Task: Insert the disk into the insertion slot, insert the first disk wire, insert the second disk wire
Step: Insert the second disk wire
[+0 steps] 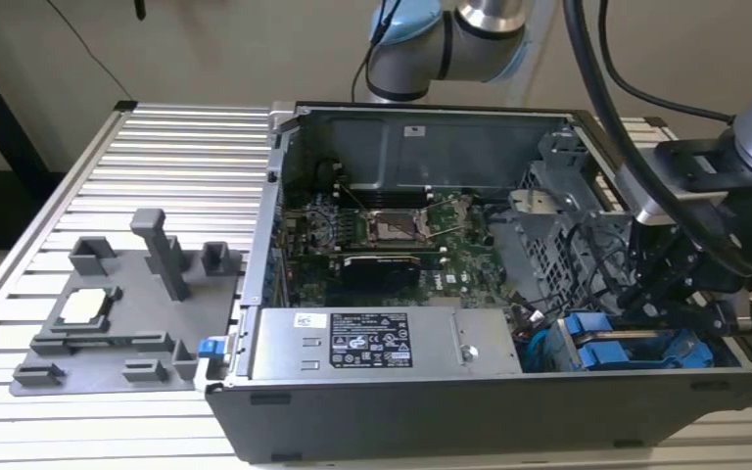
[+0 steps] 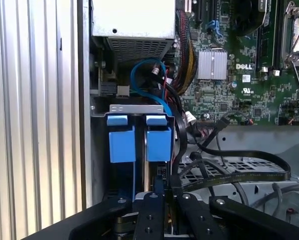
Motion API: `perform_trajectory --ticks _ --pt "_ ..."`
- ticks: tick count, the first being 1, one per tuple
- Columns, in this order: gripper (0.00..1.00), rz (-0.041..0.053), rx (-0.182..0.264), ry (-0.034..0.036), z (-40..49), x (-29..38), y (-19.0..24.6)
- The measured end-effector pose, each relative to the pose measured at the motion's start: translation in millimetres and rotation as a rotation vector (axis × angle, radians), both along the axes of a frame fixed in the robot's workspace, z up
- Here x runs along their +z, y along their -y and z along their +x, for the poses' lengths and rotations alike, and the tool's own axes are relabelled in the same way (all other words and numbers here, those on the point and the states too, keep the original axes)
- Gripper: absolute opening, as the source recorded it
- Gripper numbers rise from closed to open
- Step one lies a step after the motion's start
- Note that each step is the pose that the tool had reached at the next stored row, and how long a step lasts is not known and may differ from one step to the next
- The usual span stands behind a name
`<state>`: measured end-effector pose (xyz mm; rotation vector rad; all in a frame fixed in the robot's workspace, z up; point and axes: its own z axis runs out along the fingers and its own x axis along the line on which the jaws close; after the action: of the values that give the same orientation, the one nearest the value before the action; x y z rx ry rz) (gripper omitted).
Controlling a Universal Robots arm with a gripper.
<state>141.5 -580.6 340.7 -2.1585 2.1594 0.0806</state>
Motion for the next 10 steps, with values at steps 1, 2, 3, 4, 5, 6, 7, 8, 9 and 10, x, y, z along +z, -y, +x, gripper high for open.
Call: perform_trajectory --ticks 1,2,3,4,5,6,7,8,9,10 --pt "0.16 0.0001 0.0 0.0 0.0 -0.6 0.0" --pt "0.16 0.0002 0.0 -0.0001 0.0 -1.2 0.0" --pt "0.16 0.0027 0.0 0.0 0.1 -2.4 -0.2" --pt "0.16 0.0032 0.0 0.0 0.1 -3.0 0.0" --pt "0.16 0.0018 0.0 0.0001 0.1 -2.4 0.0" --pt "0.16 0.0015 -0.001 0.0 0.1 -2.2 0.0" --pt "0.16 0.001 -0.001 0.0 0.1 -2.1 0.0" --pt "0.16 0.001 -0.001 0.0 0.1 -2.5 0.0" --pt "0.16 0.0009 -0.001 0.0 0.1 -3.0 0.0" --pt "0.16 0.0009 -0.001 0.0 0.0 -3.5 0.0"
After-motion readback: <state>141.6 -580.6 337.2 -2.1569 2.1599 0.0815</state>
